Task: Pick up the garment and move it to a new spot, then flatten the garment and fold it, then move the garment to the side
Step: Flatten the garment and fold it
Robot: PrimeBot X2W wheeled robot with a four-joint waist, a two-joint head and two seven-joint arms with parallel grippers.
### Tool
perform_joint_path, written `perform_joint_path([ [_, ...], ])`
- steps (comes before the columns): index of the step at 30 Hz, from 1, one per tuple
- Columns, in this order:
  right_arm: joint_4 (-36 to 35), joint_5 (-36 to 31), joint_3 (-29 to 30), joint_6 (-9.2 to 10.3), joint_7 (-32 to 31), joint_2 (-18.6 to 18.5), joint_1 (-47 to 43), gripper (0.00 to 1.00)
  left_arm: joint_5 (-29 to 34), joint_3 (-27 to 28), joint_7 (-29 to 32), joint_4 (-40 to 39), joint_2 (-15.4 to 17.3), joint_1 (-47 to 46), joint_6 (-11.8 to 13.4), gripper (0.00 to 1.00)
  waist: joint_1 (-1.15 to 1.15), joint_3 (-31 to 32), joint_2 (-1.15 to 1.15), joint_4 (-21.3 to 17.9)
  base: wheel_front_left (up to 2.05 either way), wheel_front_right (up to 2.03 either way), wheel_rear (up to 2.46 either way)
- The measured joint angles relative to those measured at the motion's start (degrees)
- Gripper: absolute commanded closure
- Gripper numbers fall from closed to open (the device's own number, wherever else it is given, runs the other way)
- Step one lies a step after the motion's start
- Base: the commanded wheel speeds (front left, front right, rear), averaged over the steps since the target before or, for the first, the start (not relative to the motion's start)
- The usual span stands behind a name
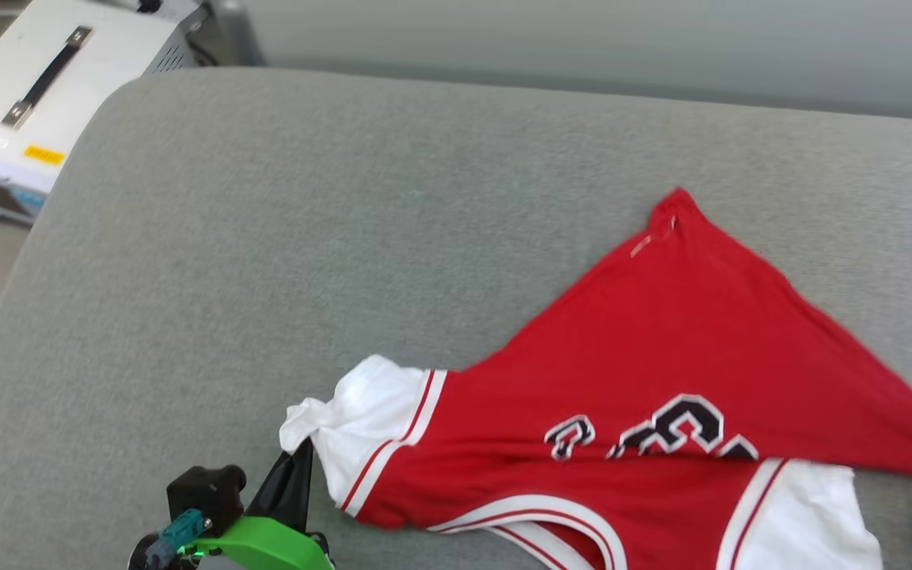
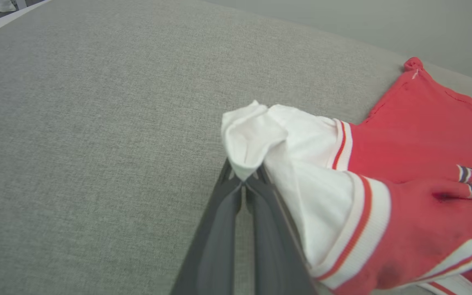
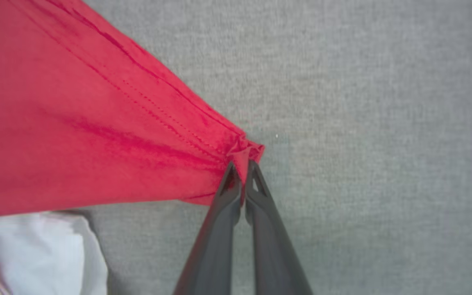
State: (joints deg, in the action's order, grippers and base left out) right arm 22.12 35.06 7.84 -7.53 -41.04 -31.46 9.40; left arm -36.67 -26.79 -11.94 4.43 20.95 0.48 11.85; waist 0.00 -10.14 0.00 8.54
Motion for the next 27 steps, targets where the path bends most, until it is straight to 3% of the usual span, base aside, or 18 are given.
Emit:
perform_joint_path([
  [5,-10.9,-2.5,8.6,0.01,-1.2,8.6,-14.8,1.00,-1.0,0.2,0.9,-0.6,1.1,1.6,0.0,1.00,0.00,2.9,0.00,-3.4,0.00,0.00,0.00],
  [11,-19.6,-5.4,13.9,0.01,-3.8,20.9,-25.6,1.00,-1.1,0.0,1.7,-1.4,1.5,1.9,0.1,1.00,0.00,5.1,0.00,-6.6,0.00,0.00,0.00],
  [13,-21.3,-5.9,14.3,0.01,-3.5,24.1,-27.1,0.55,-1.2,-0.1,1.9,-1.4,1.5,1.9,0.1,1.00,0.00,5.5,0.00,-7.3,0.00,0.00,0.00],
  [14,-21.9,-6.1,14.4,0.01,-2.4,25.3,-27.2,0.00,-1.2,-0.1,2.0,-1.4,1.5,1.9,0.1,1.00,0.00,5.7,0.00,-7.6,0.00,0.00,0.00],
  [21,-24.2,-7.7,12.4,0.01,17.1,26.2,-24.5,0.00,-1.2,-0.7,2.1,-1.2,1.4,1.6,0.1,1.00,0.00,5.5,0.00,-7.5,0.00,0.00,0.00],
  [25,-24.0,-8.6,9.1,0.01,27.4,23.6,-20.0,0.00,-1.1,-0.7,2.1,-1.2,1.2,0.9,0.1,1.00,0.00,5.2,0.00,-7.1,0.00,0.00,0.00],
  [27,-22.9,-8.7,6.7,0.01,28.9,21.7,-17.4,0.00,-1.1,-0.7,2.1,-1.3,1.1,0.5,0.1,1.00,0.00,5.0,0.00,-6.9,0.00,0.00,0.00],
])
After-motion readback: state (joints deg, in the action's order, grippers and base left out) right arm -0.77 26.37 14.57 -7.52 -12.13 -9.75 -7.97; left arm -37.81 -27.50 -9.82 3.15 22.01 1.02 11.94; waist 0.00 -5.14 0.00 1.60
